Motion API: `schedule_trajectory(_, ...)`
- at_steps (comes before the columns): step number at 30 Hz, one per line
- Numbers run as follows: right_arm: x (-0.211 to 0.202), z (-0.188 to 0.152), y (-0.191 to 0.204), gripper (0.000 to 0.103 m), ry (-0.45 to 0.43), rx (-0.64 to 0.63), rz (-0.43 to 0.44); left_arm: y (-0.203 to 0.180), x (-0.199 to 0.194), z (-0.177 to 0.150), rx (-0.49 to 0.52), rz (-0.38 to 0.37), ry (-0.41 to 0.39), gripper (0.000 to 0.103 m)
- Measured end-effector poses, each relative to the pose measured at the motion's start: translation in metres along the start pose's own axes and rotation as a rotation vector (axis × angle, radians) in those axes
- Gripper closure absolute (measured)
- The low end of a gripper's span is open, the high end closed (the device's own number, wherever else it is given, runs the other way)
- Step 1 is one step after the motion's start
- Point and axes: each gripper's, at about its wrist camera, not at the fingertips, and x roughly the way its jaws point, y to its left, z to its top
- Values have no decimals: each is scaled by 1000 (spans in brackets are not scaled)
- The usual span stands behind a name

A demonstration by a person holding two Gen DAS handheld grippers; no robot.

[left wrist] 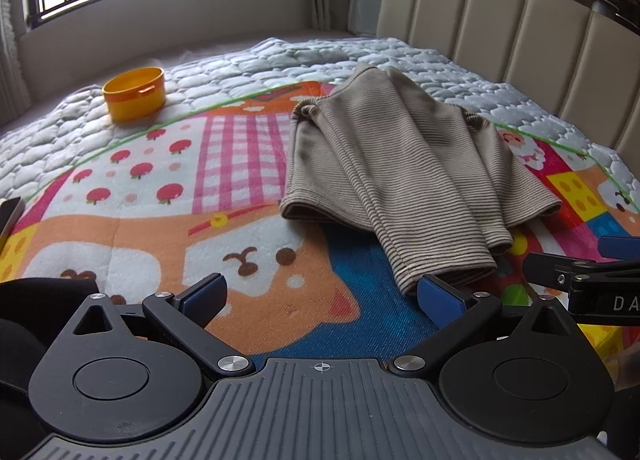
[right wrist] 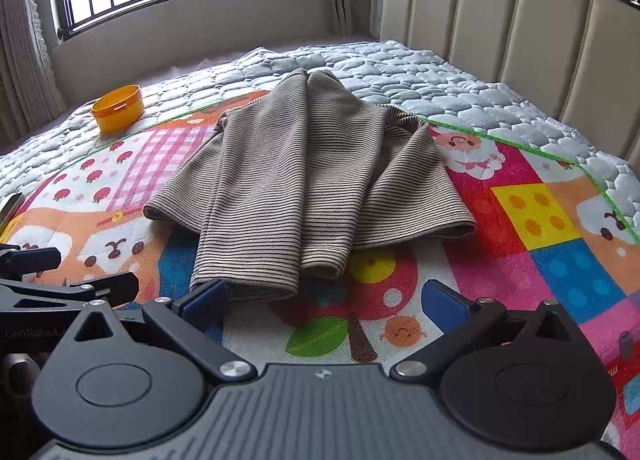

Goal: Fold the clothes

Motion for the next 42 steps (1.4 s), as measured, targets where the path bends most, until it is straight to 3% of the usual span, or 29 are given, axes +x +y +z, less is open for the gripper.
schedule_trajectory(4, -7, -2, 15, 0, -26, -57, -21, 3, 2, 0, 29, 2, -11, 0)
schedule_trajectory(42, 0, -5, 11, 0, 3, -85, -22, 2, 0, -3, 10, 14, -20, 0)
